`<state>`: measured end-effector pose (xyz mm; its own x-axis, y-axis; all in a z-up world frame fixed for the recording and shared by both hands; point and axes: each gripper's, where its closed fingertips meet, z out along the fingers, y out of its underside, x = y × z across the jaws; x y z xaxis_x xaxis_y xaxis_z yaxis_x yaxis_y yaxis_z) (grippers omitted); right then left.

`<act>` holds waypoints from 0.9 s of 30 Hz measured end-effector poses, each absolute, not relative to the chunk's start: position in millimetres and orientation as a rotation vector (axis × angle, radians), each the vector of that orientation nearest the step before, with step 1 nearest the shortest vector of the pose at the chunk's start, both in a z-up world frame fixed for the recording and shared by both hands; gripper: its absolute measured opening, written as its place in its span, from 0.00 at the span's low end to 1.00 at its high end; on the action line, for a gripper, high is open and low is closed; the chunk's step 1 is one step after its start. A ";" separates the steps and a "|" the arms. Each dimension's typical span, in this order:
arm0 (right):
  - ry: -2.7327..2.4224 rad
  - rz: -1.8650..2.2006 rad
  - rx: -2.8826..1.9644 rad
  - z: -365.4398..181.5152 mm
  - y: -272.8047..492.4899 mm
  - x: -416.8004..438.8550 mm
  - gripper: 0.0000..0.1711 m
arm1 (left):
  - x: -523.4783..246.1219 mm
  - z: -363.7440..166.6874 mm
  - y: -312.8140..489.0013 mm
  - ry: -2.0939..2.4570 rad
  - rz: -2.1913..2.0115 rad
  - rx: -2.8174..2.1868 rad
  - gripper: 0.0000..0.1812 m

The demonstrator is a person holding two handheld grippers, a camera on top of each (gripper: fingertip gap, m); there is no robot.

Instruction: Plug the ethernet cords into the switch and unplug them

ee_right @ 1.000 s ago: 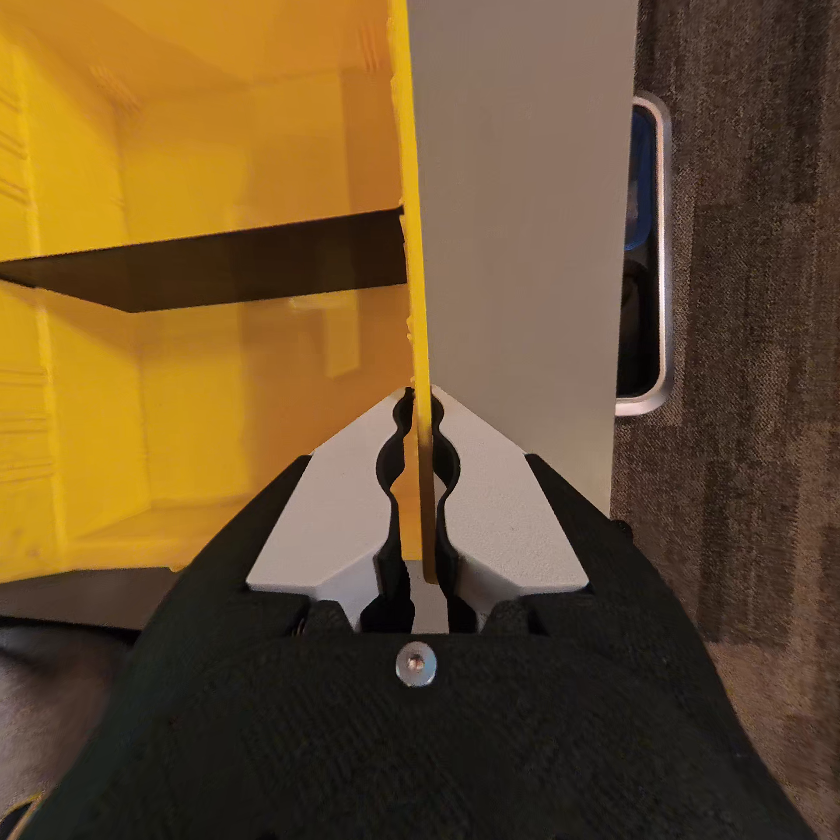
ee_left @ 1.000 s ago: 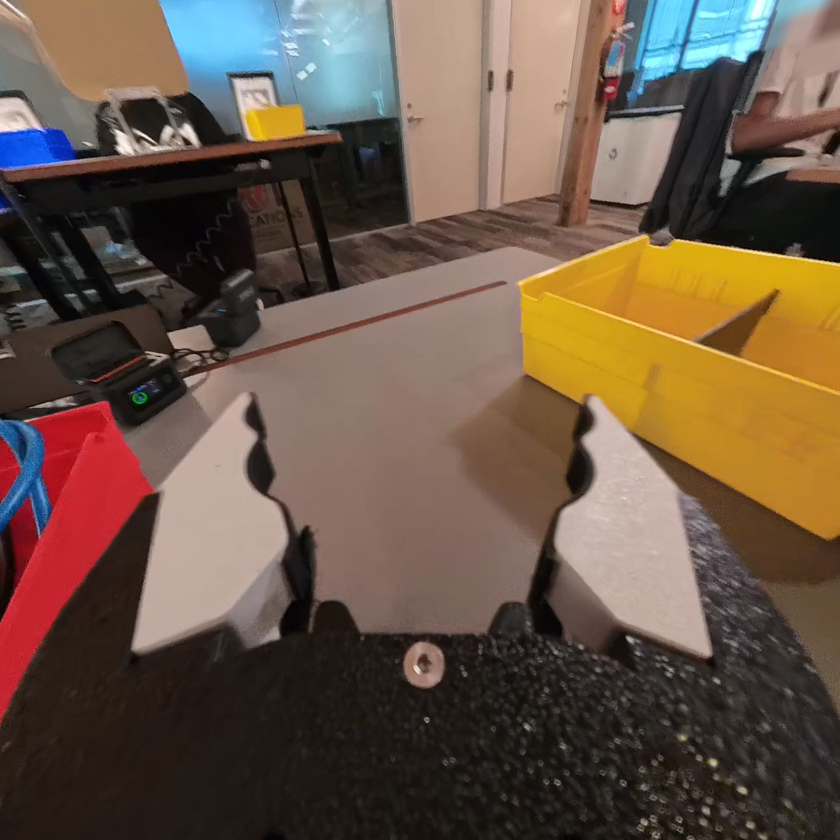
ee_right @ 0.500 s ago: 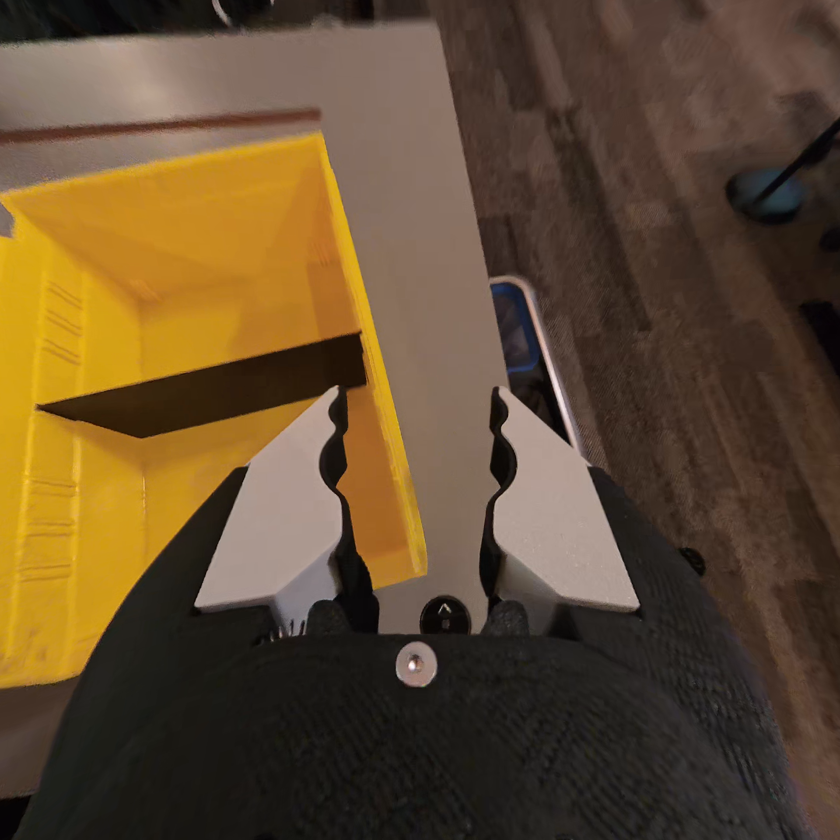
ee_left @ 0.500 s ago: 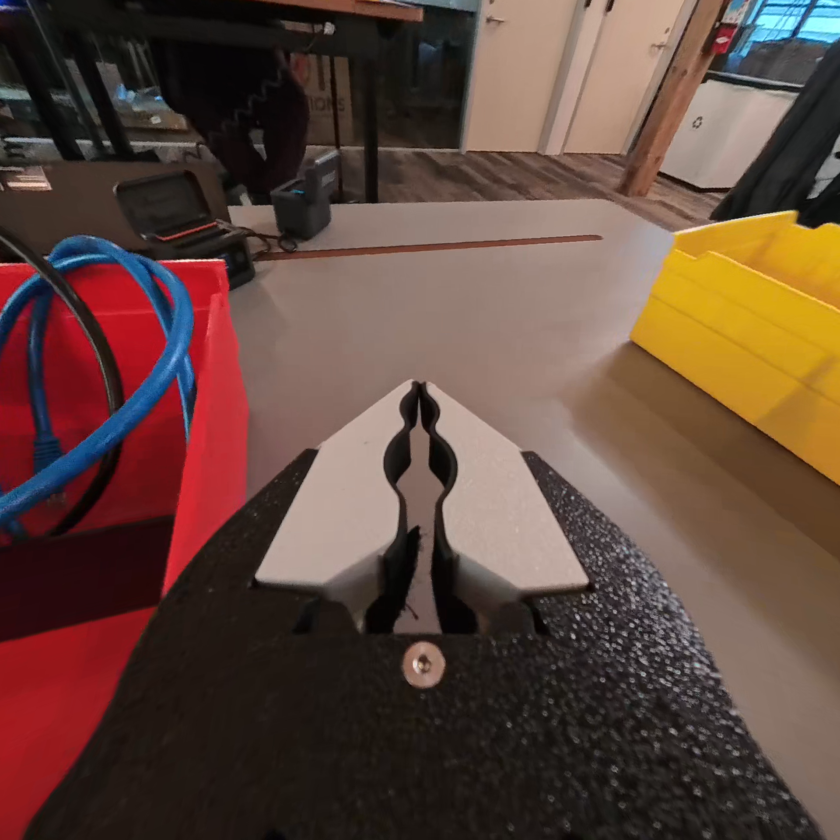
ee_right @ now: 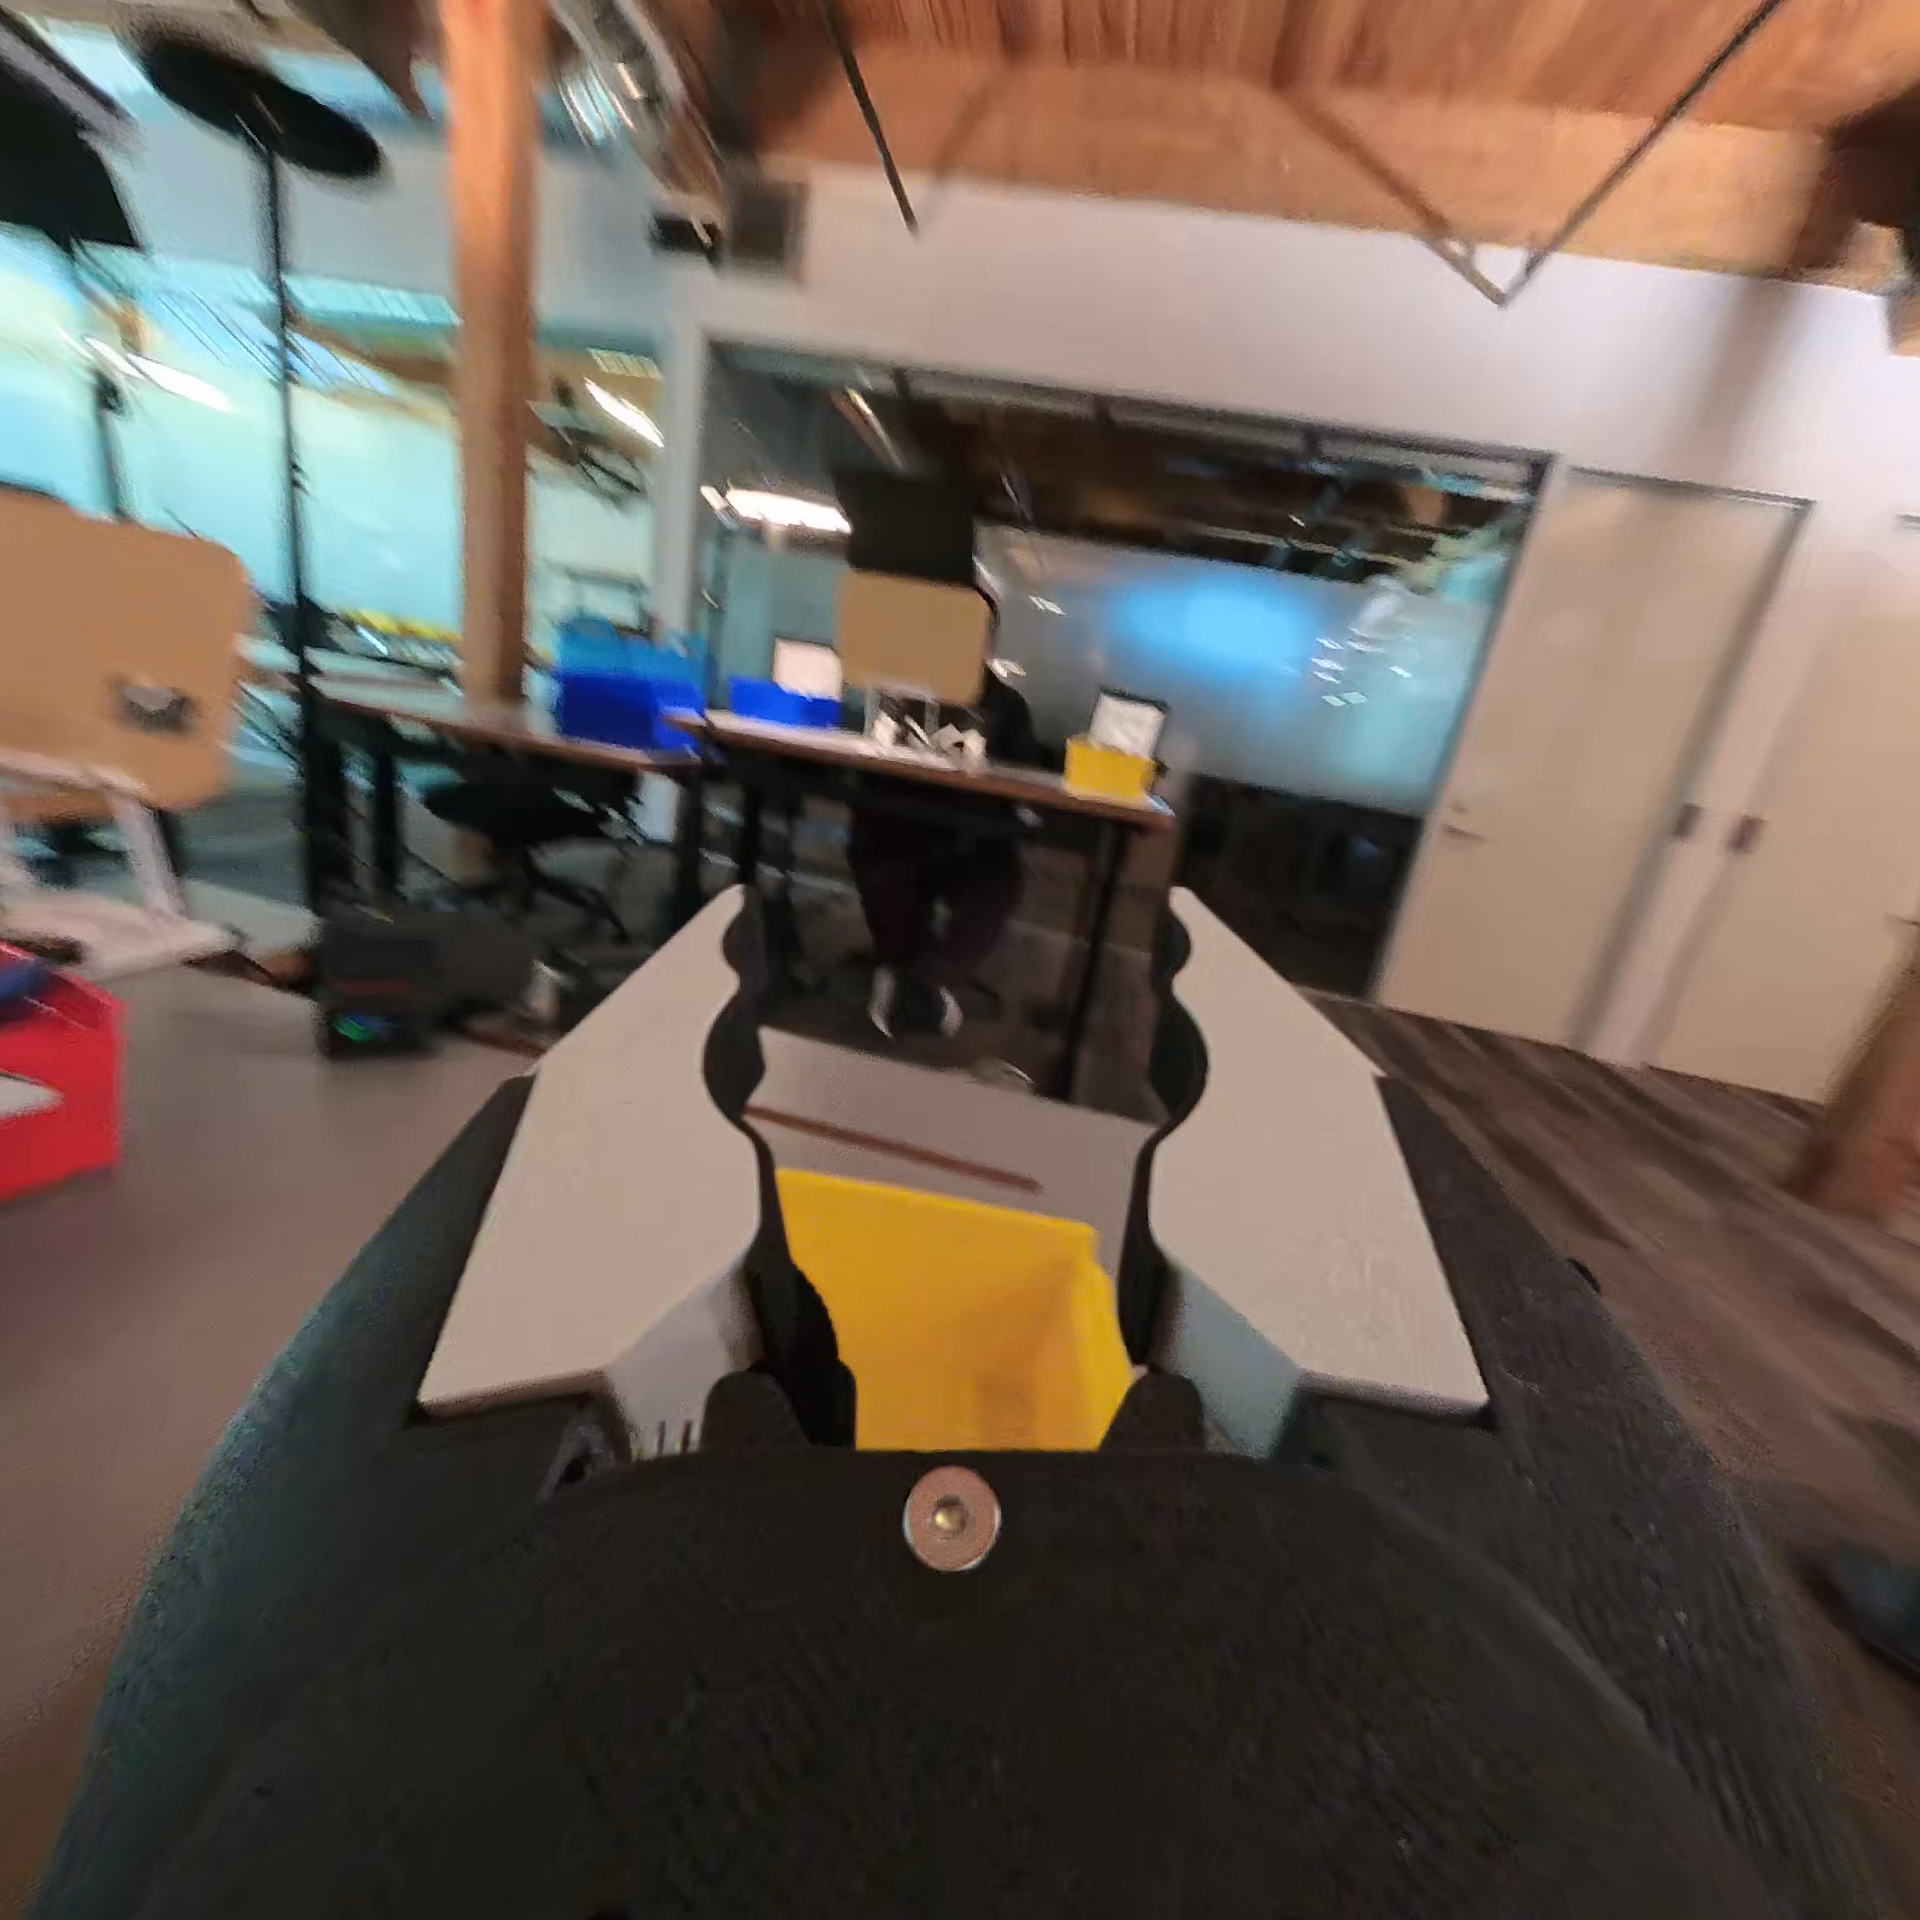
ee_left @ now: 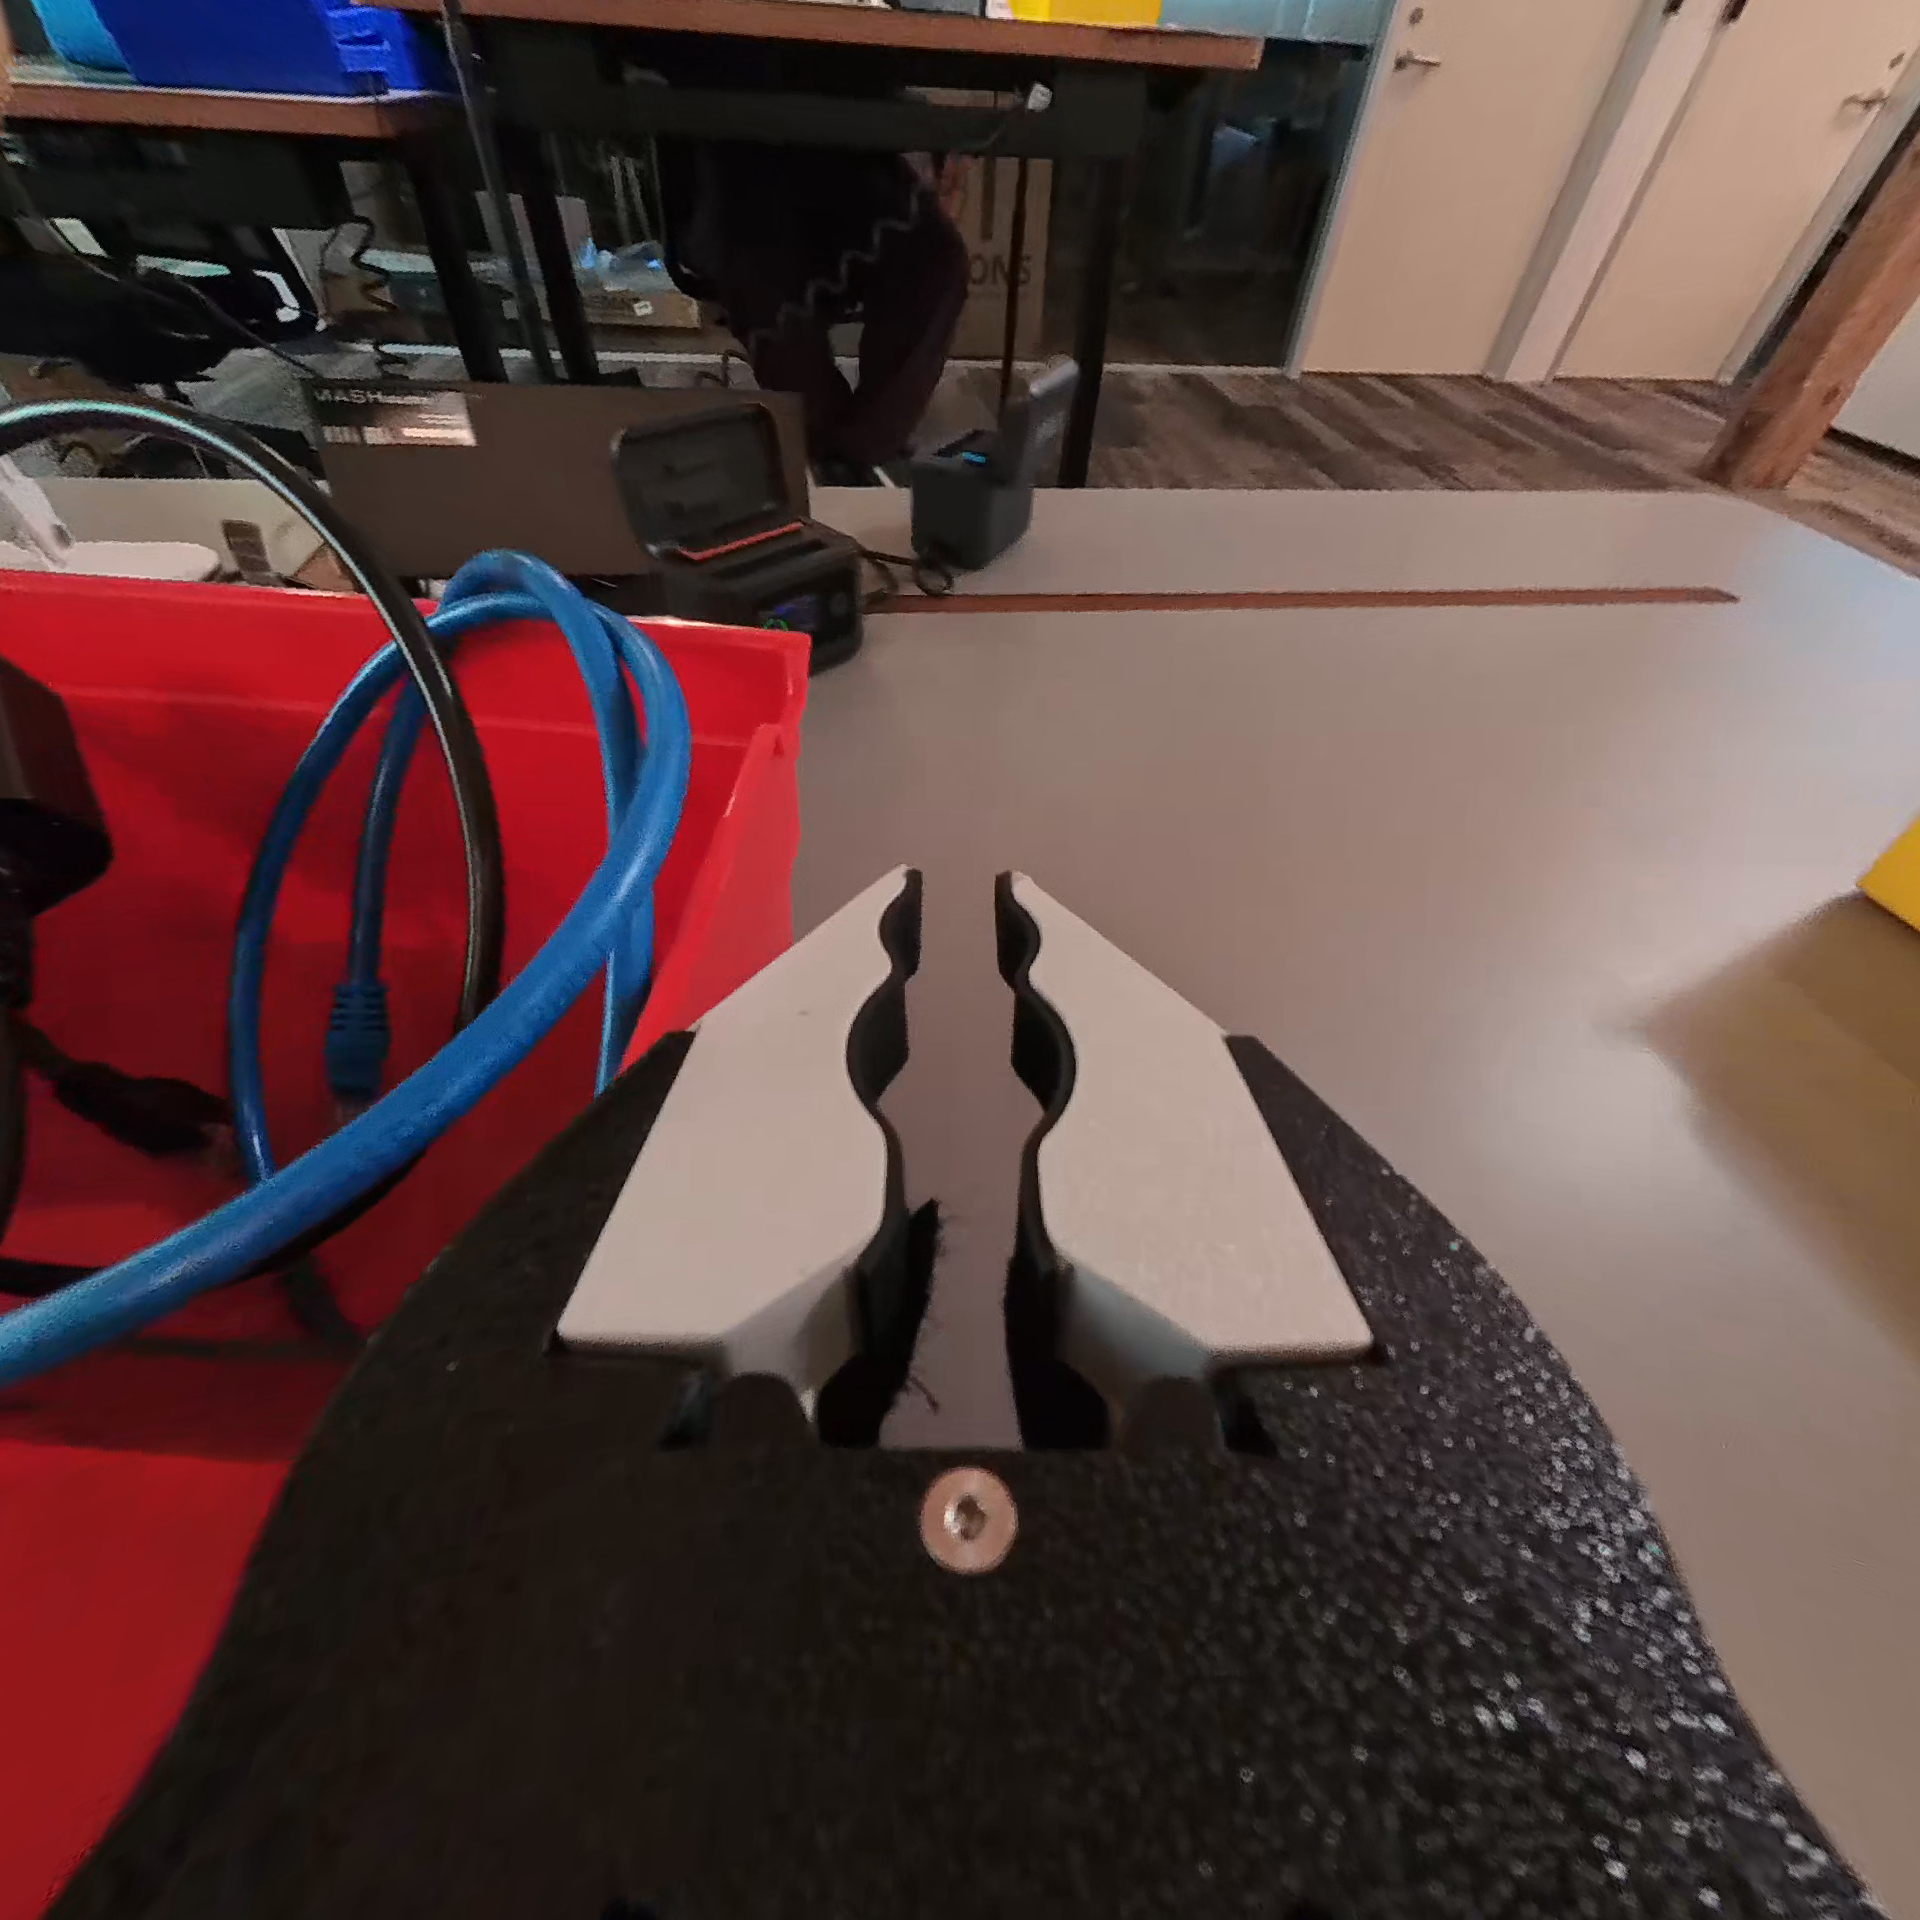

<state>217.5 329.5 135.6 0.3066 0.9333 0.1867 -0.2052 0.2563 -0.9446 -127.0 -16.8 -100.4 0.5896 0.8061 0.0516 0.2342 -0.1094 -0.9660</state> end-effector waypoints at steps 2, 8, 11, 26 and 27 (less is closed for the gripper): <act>-0.932 1.083 -0.936 144.7 302.5 207.3 0.51 | -138.7 -99.3 -25.0 -0.902 0.610 -1.628 0.06; -1.153 1.080 -0.845 124.9 210.5 144.9 0.79 | -177.5 -96.4 -63.5 -0.966 0.631 -1.577 0.09; -1.307 1.046 -0.748 97.9 150.1 103.8 0.85 | -176.3 -88.0 -66.7 -0.867 0.527 -1.569 0.17; -1.390 1.124 -0.731 -29.3 76.2 -69.7 0.84 | -115.3 9.1 -71.9 -0.386 0.629 -1.625 0.78; -1.362 1.096 -0.725 -35.9 80.3 -71.7 0.79 | -129.0 15.4 -90.8 -0.461 0.676 -1.626 0.73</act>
